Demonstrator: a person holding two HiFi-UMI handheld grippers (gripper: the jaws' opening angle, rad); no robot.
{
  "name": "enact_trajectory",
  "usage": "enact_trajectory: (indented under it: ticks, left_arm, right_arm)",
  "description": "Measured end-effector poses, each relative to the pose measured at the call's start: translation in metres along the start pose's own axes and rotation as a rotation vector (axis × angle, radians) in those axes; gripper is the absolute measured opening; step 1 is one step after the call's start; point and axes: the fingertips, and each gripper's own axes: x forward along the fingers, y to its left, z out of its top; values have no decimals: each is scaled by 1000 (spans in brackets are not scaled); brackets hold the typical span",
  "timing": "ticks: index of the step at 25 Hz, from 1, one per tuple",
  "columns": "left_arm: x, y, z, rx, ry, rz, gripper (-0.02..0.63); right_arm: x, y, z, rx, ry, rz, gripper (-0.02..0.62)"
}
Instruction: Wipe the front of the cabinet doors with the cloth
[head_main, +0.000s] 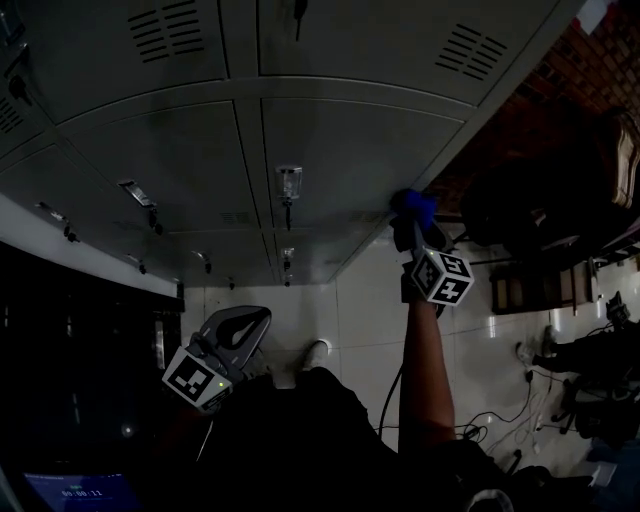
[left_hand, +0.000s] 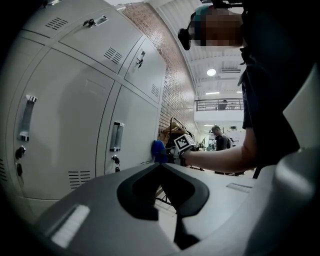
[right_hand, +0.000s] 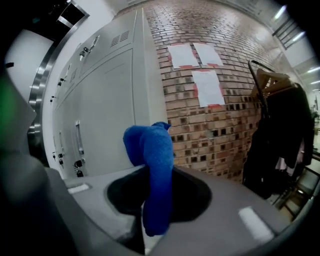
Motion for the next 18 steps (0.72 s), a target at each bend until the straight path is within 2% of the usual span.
enact_trajectory:
  ticks: [4,7,11,18]
  left_arm:
    - [12,-5,-2,10,-2,8,0]
    - [20,-6,-1,25,-1,26,0]
    - [22,-6,-1,27,3,54,0]
    - [0,-1,-9,15,16,114,0]
  right_arm:
    - [-12,-24,3,10,-17,-19,86]
    - [-19,-15,2,7,-26,12,86]
    - [-21,36,-29,-6,15,136,86]
    - [-8,168,-101,-87,152,414,86]
